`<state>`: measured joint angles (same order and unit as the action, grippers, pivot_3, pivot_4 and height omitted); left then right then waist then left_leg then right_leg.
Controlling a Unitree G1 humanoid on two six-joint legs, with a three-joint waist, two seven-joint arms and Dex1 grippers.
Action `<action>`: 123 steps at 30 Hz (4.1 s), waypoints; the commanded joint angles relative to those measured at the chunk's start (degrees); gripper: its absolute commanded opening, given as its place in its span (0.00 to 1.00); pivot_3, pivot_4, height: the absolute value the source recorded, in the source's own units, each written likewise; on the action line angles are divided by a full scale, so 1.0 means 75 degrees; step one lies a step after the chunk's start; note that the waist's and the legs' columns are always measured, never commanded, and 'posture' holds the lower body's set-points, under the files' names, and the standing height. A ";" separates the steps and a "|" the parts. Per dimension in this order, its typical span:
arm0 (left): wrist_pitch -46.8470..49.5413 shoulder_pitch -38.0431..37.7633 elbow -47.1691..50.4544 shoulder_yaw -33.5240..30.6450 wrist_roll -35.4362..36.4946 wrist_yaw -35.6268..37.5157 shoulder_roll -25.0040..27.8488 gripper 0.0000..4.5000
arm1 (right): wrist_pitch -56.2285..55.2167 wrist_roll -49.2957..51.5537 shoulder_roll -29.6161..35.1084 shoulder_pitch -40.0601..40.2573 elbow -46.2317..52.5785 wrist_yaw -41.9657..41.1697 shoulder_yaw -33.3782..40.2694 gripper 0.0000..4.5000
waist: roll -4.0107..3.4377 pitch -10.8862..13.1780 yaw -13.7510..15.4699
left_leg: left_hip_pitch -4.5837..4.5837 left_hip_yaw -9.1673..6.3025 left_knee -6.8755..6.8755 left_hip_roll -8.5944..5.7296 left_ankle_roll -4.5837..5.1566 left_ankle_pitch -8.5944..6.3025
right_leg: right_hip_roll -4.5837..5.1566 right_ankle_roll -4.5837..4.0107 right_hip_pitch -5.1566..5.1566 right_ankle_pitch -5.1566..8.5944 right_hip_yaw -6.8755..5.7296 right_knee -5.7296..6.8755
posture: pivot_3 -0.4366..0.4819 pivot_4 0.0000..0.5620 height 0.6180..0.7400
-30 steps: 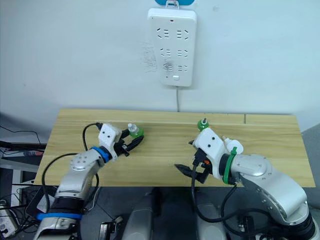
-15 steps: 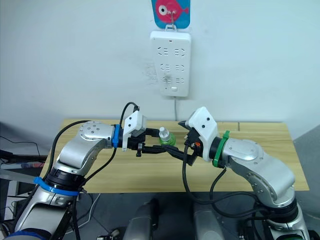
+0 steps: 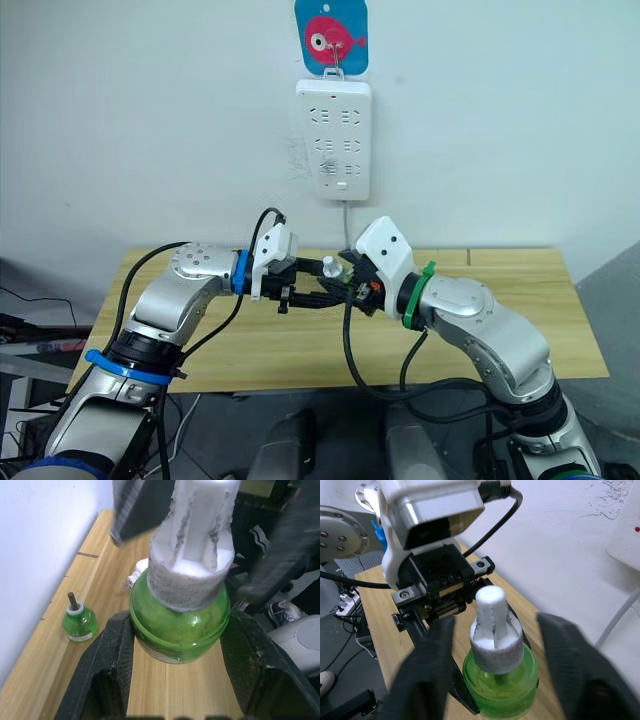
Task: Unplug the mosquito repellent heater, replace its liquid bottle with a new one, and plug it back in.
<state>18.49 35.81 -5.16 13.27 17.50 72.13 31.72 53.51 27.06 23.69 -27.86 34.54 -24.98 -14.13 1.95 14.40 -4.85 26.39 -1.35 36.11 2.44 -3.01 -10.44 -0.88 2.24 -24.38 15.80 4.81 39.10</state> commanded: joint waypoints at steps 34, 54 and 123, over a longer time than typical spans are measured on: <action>0.0809 -0.0015 0.0610 -0.0737 0.0765 -0.0632 -0.0452 0.88 | -0.0336 0.0378 -0.0656 -0.0093 -0.0020 -0.0123 0.0847 0.23 | 0.0000 -0.0360 -0.0010 | -0.0062 0.0001 0.0074 -0.0004 0.0002 -0.0001 | -0.0008 -0.0002 0.0039 -0.0001 0.0013 0.0117 | 0.37 0.21 1.00; 0.0452 0.0019 0.1118 -0.0364 0.0831 0.0564 0.0092 0.50 | -0.1886 0.0363 0.1582 -0.2155 -0.3048 -0.5597 -0.0544 0.23 | 0.0001 -0.0394 -0.0031 | -0.0084 0.0011 0.0093 -0.0002 0.0009 -0.0005 | -0.0015 -0.0002 0.0056 0.0000 0.0021 0.0118 | 0.40 0.24 1.00; -0.0368 -0.0840 0.1034 -0.0060 0.0785 0.0058 -0.0370 0.50 | -0.0950 0.0718 0.0739 0.0974 0.1043 -0.0565 0.0806 1.00 | -0.0001 -0.0394 -0.0072 | -0.0203 0.0031 0.0048 0.0015 0.0016 -0.0019 | -0.0031 0.0008 0.0151 0.0060 0.0048 0.0108 | 0.32 0.28 1.00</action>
<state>16.83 28.25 1.79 13.13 23.71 72.67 29.39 47.13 34.58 30.06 -19.49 42.11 -31.87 -6.82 1.94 11.44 -5.39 24.87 -1.11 36.47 2.55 -2.89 -10.58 -1.11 2.29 -23.25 16.25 5.19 39.91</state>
